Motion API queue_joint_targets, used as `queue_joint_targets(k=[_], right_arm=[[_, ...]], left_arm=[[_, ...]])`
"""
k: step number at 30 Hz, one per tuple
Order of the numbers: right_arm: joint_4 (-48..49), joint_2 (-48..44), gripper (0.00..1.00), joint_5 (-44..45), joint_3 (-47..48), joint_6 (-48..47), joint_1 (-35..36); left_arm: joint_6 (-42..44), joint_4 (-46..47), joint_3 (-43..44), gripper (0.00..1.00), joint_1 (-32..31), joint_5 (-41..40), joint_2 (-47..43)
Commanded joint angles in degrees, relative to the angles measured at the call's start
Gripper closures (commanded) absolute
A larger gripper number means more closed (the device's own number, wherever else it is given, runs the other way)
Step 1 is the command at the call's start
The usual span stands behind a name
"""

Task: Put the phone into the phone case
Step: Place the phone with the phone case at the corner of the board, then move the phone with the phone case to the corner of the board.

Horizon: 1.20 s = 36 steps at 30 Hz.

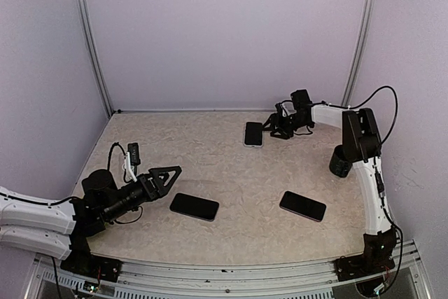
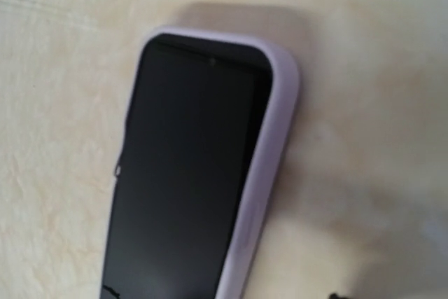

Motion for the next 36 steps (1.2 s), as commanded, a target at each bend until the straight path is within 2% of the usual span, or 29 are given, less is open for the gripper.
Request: queue_joint_targets(k=[1, 15, 26, 31, 36], right_arm=[[-1.2, -3.0, 0.37, 2.7, -1.4, -2.0, 2.3], [2.7, 4.2, 0.36, 0.0, 5.3, 0.6, 6.4], [0.7, 2.1, 0.34, 12.9, 3.9, -0.1, 6.2], [3.2, 3.4, 0.34, 13.7, 4.1, 1.0, 6.1], [8.1, 6.9, 0.32, 10.9, 6.4, 2.7, 6.2]], left_arm=[[-0.1, 2.5, -0.5, 0.01, -0.1, -0.9, 0.6], [-1.4, 1.5, -1.8, 0.01, 0.0, -2.3, -1.6], [-1.7, 1.2, -2.3, 0.01, 0.1, -2.4, -2.6], [-1.8, 1.4, -2.6, 0.01, 0.1, -2.3, -2.7], [-2.4, 1.4, -3.4, 0.01, 0.1, -2.3, -3.2]])
